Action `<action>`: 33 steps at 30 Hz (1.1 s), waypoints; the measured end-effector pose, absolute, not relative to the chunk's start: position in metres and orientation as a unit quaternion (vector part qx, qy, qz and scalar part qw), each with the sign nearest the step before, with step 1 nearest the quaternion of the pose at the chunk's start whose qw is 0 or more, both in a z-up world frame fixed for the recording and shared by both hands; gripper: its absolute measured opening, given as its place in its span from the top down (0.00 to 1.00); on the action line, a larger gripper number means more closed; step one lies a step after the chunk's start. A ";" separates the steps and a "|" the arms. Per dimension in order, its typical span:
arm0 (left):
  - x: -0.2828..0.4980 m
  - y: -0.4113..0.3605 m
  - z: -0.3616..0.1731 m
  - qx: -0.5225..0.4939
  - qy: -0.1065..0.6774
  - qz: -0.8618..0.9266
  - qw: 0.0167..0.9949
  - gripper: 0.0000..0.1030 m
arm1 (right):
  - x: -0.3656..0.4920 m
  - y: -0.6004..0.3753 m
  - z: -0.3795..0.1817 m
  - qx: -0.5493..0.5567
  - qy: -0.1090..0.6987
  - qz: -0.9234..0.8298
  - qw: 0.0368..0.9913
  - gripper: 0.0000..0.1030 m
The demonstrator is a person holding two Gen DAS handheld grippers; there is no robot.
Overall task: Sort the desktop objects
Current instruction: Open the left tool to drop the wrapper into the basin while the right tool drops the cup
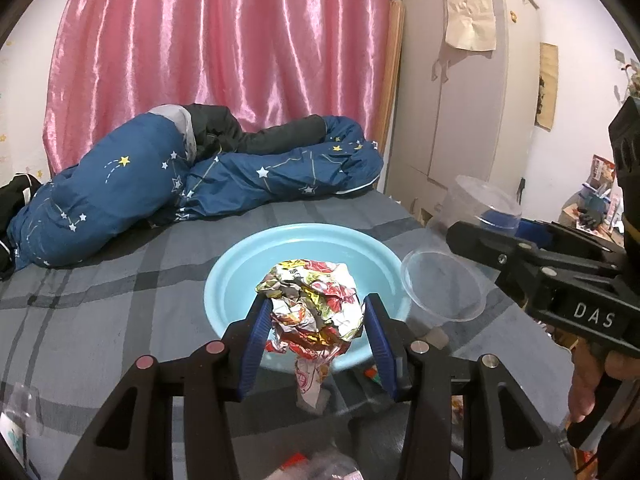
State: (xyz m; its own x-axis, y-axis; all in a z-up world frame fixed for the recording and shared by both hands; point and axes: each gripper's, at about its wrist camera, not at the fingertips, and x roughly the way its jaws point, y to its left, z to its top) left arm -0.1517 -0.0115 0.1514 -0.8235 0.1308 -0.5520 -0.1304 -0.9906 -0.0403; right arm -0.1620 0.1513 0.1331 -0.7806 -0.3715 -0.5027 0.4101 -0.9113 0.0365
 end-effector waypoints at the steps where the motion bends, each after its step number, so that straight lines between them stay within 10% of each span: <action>1: -0.156 -0.012 0.151 -0.290 0.000 0.954 0.069 0.50 | -0.165 0.150 0.133 0.259 0.038 -0.943 0.207 0.42; 33: -0.284 -0.022 0.088 -0.378 -0.006 0.925 0.040 0.50 | -0.308 0.109 0.066 0.355 0.033 -0.917 0.179 0.41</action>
